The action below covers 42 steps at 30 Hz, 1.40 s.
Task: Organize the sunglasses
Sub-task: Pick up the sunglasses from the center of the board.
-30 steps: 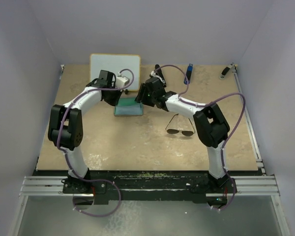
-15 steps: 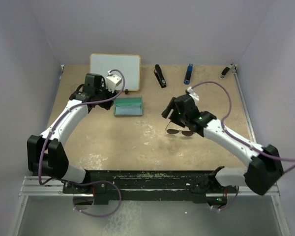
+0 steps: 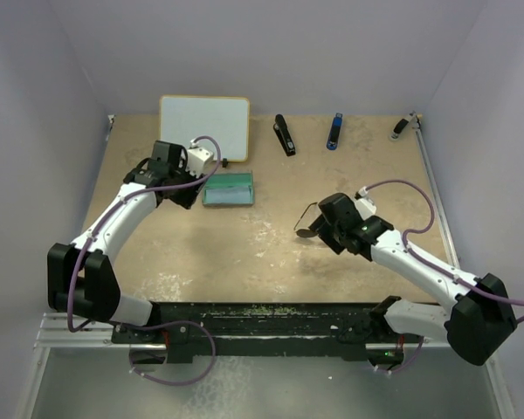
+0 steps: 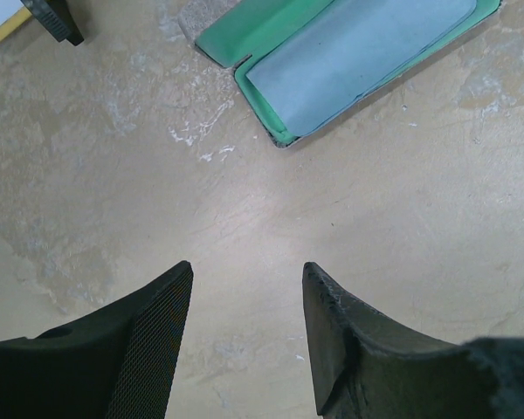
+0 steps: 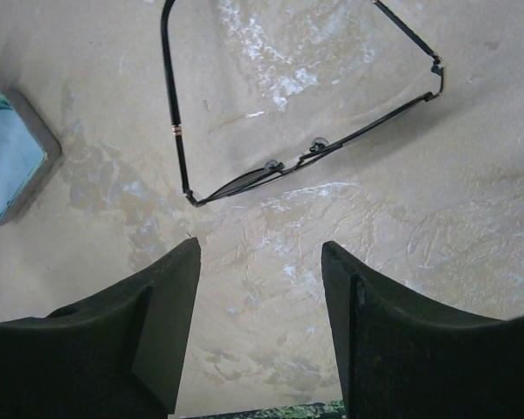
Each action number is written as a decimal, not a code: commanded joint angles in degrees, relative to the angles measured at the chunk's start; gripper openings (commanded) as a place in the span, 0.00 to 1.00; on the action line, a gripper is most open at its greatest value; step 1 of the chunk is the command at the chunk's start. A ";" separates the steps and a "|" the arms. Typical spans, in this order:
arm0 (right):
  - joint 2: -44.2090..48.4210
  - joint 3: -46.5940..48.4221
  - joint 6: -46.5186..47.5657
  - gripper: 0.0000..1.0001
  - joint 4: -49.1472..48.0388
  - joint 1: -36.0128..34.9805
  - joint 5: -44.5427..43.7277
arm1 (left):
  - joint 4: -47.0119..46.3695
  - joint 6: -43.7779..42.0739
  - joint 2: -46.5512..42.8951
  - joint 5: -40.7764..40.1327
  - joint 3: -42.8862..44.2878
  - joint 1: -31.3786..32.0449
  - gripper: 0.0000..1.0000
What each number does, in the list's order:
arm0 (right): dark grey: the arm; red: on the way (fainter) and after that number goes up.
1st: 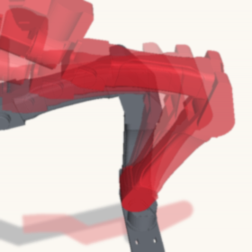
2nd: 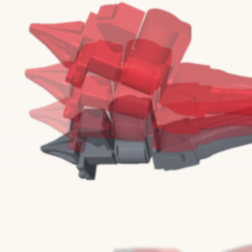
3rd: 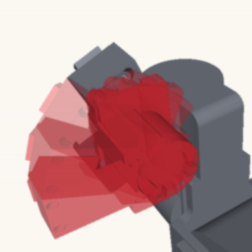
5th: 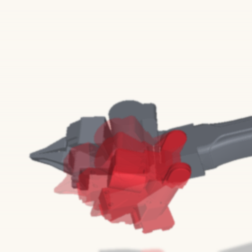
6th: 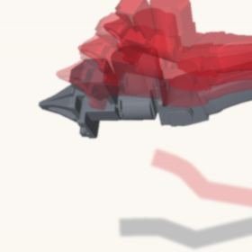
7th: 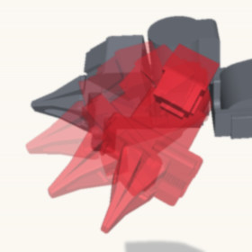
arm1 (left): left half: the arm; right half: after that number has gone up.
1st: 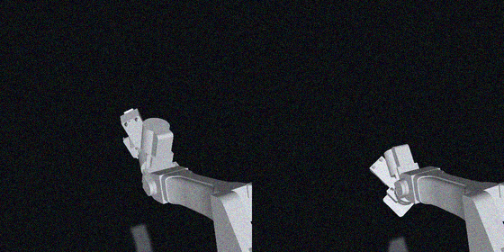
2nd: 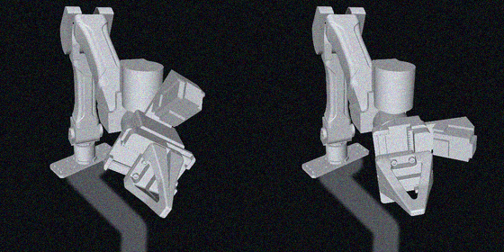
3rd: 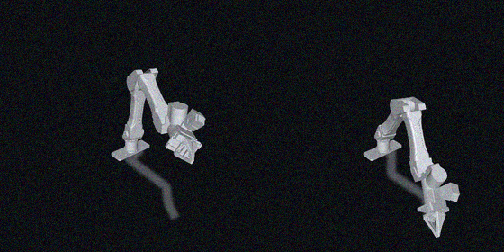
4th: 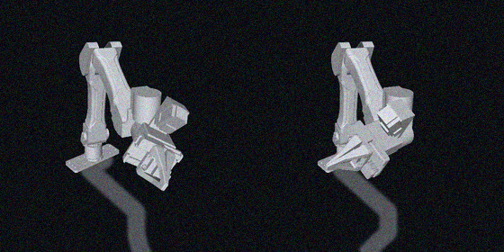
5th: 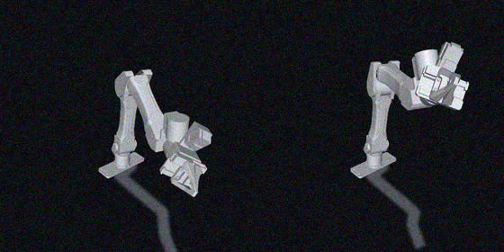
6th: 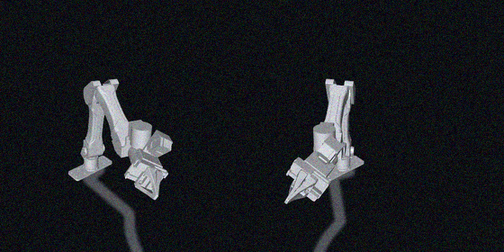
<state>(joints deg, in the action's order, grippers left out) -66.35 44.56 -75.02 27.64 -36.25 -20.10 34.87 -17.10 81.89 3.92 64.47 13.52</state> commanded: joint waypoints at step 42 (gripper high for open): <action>-15.54 8.29 -4.29 0.00 -1.23 0.04 -10.00 | 4.69 1.43 3.53 3.90 2.25 -0.16 0.57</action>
<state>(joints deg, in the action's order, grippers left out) -83.22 51.20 -81.41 26.92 -36.25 -27.92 38.52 -17.02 86.21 4.36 64.29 13.52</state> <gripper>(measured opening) 0.004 0.570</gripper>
